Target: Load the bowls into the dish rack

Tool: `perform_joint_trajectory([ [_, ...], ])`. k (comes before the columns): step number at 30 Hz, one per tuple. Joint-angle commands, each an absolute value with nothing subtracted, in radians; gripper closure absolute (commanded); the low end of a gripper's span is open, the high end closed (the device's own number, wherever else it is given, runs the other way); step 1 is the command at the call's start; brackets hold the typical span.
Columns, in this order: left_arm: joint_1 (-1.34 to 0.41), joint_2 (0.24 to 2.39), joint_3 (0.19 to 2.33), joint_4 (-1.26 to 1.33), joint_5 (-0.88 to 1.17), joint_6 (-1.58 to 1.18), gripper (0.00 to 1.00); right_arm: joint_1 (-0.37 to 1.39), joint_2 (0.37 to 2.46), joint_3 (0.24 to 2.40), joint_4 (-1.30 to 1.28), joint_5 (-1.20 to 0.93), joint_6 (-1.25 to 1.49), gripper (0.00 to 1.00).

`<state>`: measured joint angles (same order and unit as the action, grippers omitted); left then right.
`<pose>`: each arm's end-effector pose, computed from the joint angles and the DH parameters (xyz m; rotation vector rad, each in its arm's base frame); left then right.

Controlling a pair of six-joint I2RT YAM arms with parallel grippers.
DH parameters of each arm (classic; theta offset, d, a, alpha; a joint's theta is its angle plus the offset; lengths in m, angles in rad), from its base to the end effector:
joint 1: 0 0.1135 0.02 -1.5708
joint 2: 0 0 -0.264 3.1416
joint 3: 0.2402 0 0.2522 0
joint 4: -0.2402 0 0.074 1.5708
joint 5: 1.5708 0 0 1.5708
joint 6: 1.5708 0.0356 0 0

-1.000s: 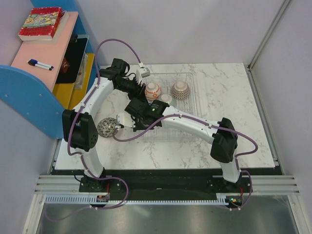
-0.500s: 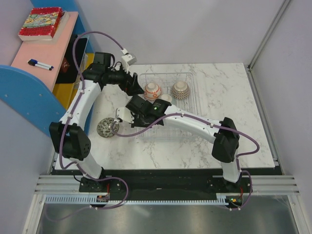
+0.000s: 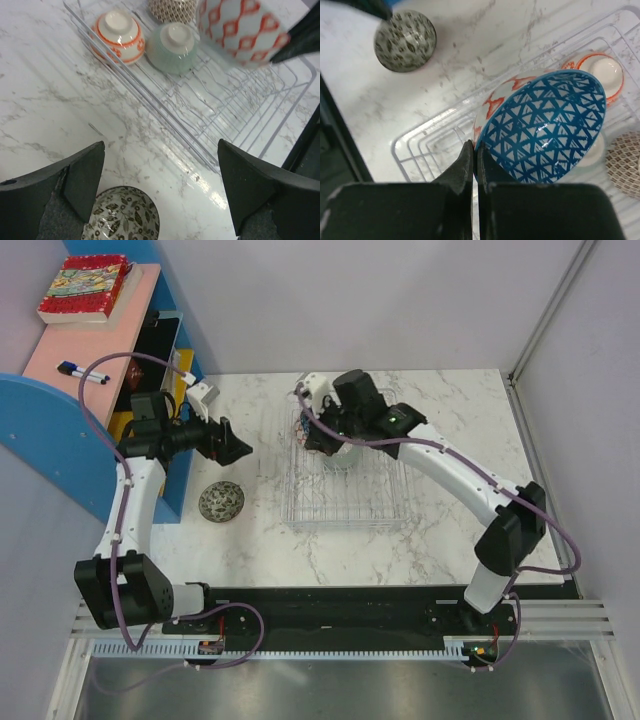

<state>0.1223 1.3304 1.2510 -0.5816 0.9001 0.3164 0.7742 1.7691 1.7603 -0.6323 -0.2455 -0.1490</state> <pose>0.2833 0.0067 0.3513 0.6579 1.9264 -0.7233 0.2831 0.2890 0.3653 -1.1293 1.9570 0.6125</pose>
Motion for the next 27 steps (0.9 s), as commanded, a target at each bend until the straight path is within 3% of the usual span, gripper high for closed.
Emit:
perform_joint_trajectory([
  [1,0.127,1.255,1.152,-0.636,0.948,0.461,0.0,0.645,1.646,1.605,-0.256,-0.616,0.24,1.0],
  [7,0.187,1.178,1.043,-0.643,0.942,0.488,0.0,0.568,1.621,1.333,0.34,-0.943,0.705,1.0],
  [13,0.242,1.118,0.962,-0.644,0.977,0.514,0.0,0.545,1.672,1.166,0.991,-1.02,1.274,1.0],
  [22,0.333,1.112,0.919,-0.65,1.046,0.541,0.0,0.497,1.698,0.997,1.25,-1.019,1.456,1.0],
  [27,0.348,1.137,0.916,-0.655,1.069,0.548,0.0,0.494,1.704,0.933,1.25,-1.015,1.433,1.0],
])
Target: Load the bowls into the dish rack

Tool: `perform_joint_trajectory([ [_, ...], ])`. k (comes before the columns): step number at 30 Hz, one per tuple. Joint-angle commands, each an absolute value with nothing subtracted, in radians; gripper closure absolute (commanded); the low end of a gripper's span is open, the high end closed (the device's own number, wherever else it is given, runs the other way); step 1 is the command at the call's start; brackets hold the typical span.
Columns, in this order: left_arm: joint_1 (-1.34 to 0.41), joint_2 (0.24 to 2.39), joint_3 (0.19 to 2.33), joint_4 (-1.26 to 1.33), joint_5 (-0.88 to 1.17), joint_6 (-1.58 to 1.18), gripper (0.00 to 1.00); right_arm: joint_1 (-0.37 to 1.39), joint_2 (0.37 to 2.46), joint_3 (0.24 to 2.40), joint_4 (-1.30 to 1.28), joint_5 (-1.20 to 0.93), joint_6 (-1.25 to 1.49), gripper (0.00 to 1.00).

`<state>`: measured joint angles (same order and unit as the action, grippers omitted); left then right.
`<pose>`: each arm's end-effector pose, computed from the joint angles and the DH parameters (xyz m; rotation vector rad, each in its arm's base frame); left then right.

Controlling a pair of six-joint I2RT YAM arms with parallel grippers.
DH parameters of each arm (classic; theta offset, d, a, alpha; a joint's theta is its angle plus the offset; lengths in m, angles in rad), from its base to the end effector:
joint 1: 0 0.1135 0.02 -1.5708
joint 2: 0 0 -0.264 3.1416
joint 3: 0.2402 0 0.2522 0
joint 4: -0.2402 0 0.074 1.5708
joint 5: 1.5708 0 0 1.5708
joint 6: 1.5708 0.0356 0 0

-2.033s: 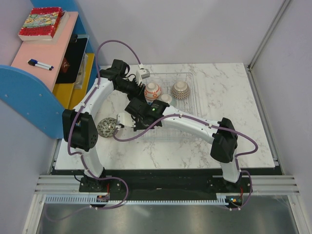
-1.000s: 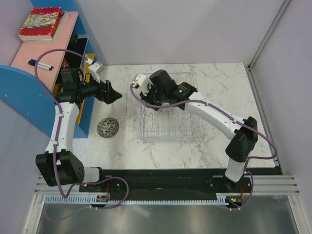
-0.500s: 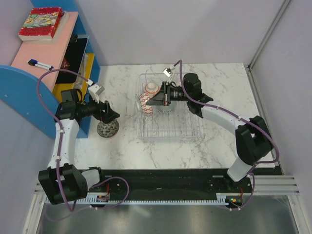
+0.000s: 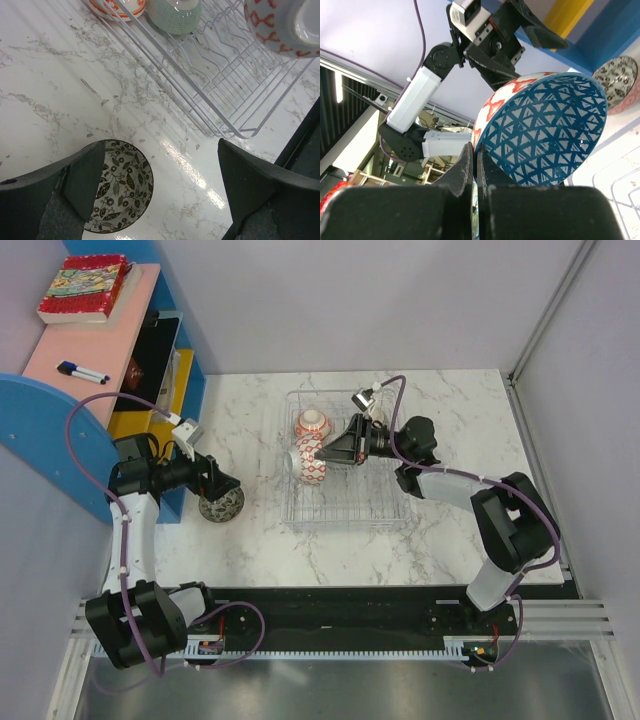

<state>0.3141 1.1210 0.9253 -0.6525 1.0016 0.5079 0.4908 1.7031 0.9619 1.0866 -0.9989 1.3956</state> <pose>0.2174 0.0391 0.2926 0.6102 1.9667 -0.7074 0.3067 0.1979 0.2856 -0.3685 1.7491 2.0785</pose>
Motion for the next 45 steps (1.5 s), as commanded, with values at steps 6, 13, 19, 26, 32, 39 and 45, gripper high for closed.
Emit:
perform_joint_trajectory([
  [6,0.354,1.123,0.91,-0.658,1.083,0.557,0.0,0.492,1.736,0.873,1.256,-0.977,1.417,1.0],
  [13,0.373,1.109,0.9,-0.657,1.103,0.561,0.0,0.492,1.821,0.888,1.279,-0.943,1.433,1.0],
  [19,0.382,1.109,0.894,-0.657,1.12,0.564,0.0,0.489,1.904,0.928,1.348,-0.934,1.488,1.0],
  [26,0.384,1.108,0.893,-0.658,1.134,0.566,0.0,0.459,1.977,0.956,1.361,-0.911,1.497,1.0],
  [32,0.385,1.103,0.891,-0.664,1.141,0.574,0.0,0.428,2.016,0.983,1.376,-0.894,1.505,1.0],
  [39,0.387,1.1,0.893,-0.669,1.15,0.578,0.0,0.42,2.057,0.992,1.339,-0.893,1.48,1.0],
  [45,0.387,1.097,0.893,-0.67,1.152,0.581,0.0,0.419,2.02,0.956,1.191,-0.885,1.379,1.0],
])
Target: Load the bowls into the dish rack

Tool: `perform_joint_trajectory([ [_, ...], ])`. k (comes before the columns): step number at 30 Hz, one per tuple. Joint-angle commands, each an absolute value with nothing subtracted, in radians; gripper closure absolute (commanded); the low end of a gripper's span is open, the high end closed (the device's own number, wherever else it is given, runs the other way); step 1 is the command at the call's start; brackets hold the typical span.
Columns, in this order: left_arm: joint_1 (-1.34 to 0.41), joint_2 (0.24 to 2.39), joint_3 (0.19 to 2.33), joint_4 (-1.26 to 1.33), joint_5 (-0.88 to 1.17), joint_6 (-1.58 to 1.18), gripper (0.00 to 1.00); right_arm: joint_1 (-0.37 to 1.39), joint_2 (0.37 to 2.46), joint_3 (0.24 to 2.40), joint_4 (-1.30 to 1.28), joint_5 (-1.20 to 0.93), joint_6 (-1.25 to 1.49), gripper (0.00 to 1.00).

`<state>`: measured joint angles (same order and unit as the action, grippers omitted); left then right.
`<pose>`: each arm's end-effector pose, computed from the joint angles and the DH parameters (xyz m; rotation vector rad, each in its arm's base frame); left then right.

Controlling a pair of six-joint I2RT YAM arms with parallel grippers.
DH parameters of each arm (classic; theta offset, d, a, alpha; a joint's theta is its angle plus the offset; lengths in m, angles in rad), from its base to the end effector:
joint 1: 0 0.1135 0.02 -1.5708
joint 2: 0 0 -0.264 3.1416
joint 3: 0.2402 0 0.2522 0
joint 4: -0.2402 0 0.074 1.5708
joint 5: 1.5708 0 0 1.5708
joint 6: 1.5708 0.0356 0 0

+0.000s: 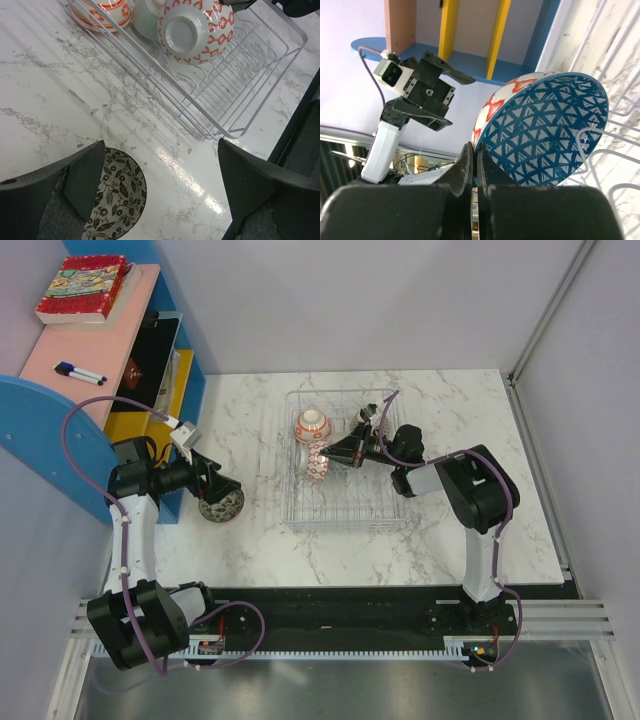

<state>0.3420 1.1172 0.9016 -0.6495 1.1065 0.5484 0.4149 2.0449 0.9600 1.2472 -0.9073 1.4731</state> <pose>0.2130 0.0420 0.2885 0.6420 1.8938 -0.7776 0.3572 0.1880 0.1753 0.0154 1.9044 2.0470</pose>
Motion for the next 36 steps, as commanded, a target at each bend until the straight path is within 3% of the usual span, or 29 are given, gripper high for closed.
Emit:
perform_joint_trajectory([
  [1,0.387,1.098,0.891,-0.669,1.152,0.583,0.0,0.42,2.008,0.951,1.165,-0.884,1.343,1.0],
  [24,0.39,1.095,0.891,-0.675,1.157,0.583,0.0,0.451,1.953,0.96,1.336,-0.813,1.588,1.0],
  [36,0.391,1.098,0.893,-0.676,1.16,0.581,0.0,0.456,1.878,0.873,1.195,-0.781,1.447,1.0],
])
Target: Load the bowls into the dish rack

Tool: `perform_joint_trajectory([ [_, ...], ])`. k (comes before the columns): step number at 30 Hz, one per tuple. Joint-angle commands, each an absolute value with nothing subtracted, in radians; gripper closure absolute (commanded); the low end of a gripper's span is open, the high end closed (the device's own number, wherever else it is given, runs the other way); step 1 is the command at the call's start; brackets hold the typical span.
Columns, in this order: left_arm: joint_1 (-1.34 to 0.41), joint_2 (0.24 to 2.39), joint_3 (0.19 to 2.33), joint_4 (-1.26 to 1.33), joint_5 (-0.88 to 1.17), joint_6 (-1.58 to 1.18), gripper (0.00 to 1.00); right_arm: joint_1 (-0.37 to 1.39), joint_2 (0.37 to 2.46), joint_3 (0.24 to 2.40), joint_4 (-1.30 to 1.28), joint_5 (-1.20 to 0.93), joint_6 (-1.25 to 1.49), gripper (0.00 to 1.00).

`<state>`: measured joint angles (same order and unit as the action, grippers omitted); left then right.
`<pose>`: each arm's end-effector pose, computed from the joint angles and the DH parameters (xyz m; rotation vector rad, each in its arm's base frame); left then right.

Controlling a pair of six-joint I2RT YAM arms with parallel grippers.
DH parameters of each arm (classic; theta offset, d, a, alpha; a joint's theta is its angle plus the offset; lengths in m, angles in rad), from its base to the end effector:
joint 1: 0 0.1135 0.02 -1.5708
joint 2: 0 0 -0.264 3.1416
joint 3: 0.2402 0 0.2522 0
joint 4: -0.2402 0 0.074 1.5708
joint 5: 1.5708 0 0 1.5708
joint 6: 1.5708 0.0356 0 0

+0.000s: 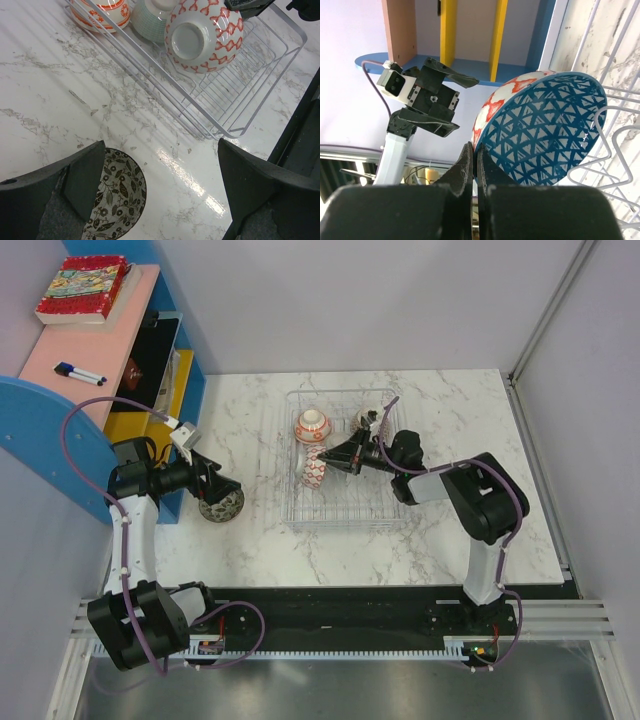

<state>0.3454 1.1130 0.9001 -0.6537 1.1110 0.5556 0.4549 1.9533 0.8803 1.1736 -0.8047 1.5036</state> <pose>0.2118 0.0423 0.2888 0.6456 1.8890 -0.7762 0.3358 0.1928 0.1818 0.1641 1.9389 2.0341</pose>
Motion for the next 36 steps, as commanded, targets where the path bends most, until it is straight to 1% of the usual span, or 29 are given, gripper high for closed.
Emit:
perform_joint_trajectory([
  [1,0.391,1.098,0.894,-0.675,1.158,0.583,0.0,0.456,1.872,0.868,1.168,-0.779,1.437,1.0],
  [6,0.391,1.098,0.891,-0.676,1.161,0.584,0.0,0.456,1.862,0.842,1.112,-0.767,1.37,1.0],
  [19,0.391,1.095,0.891,-0.68,1.163,0.591,0.0,0.454,1.989,0.899,1.101,-0.781,1.35,1.0],
  [22,0.39,1.095,0.891,-0.683,1.166,0.594,0.0,0.453,2.003,0.913,1.088,-0.799,1.338,0.86],
  [23,0.391,1.094,0.891,-0.683,1.169,0.592,0.0,0.453,2.003,0.914,1.083,-0.799,1.332,0.77],
  [26,0.391,1.094,0.89,-0.686,1.167,0.595,0.0,0.453,1.999,0.917,1.043,-0.798,1.304,0.64],
  [36,0.391,1.092,0.89,-0.695,1.175,0.603,0.0,0.445,1.95,0.916,0.847,-0.746,1.184,0.63],
])
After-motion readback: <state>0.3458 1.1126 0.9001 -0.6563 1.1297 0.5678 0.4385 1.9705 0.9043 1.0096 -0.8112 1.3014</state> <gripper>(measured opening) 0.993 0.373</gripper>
